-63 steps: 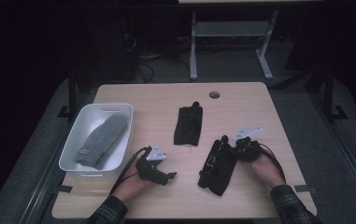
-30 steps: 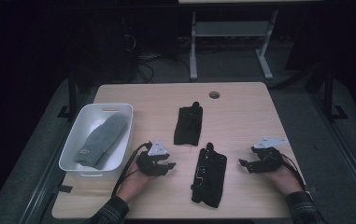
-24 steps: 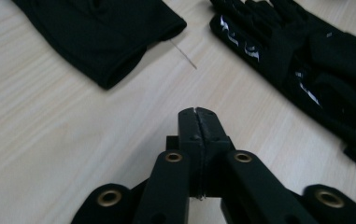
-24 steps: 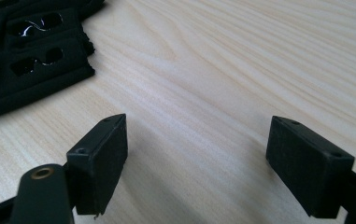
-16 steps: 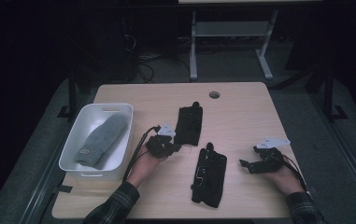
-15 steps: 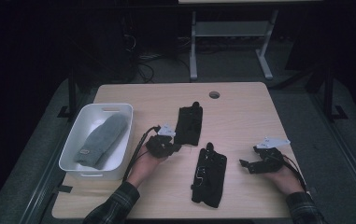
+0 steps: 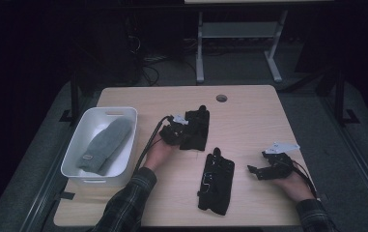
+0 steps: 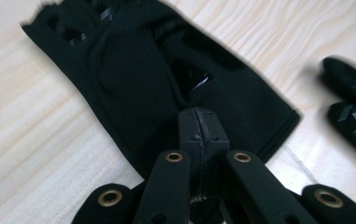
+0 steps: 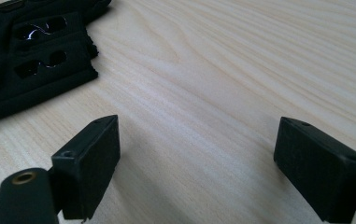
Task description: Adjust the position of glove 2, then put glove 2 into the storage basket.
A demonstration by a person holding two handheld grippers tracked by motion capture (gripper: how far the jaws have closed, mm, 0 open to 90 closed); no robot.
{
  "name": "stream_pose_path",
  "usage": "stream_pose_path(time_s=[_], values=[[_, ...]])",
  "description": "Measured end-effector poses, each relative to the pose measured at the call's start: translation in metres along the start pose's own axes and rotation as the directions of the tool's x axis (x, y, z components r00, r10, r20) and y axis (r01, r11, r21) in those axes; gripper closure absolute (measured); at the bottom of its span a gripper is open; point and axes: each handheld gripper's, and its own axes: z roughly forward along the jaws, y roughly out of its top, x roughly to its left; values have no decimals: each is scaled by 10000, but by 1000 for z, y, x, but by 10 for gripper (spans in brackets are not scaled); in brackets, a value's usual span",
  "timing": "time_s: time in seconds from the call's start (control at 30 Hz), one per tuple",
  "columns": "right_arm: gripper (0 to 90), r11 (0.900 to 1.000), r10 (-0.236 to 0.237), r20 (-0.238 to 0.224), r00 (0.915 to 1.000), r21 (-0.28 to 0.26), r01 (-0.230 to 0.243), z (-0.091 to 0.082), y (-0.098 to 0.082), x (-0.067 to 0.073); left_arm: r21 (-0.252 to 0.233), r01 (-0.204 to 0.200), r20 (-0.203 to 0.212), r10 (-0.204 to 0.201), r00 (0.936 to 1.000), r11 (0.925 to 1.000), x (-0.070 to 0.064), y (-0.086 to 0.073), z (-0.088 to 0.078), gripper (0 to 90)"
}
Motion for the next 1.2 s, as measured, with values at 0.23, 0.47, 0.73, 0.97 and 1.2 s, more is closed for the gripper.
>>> stream_pose_path(time_s=[0.23, 0.47, 0.73, 0.97, 1.2], values=[[143, 10000, 52, -14, 10000, 17, -52, 0, 0, 0, 19, 67, 13, -67, 10000, 10000, -2, -1, 0, 895], [141, 10000, 3, 17, 10000, 5, -3, 0, 0, 0, 184, 128, 199, -131, 9997, 9997, -8, -8, -8, 896], [140, 10000, -1, 21, 10000, 3, 1, 0, 0, 0, 423, 54, 279, -66, 9996, 9991, -19, -21, -22, 896], [140, 10000, 23, 18, 10000, 4, -23, 0, 0, 0, 524, -106, 364, 87, 9993, 9986, -33, -35, -35, 896], [140, 10000, 25, 28, 10000, -12, -25, 0, 0, 0, 735, -392, 518, 354, 9980, 9965, -48, -48, -48, 896]])
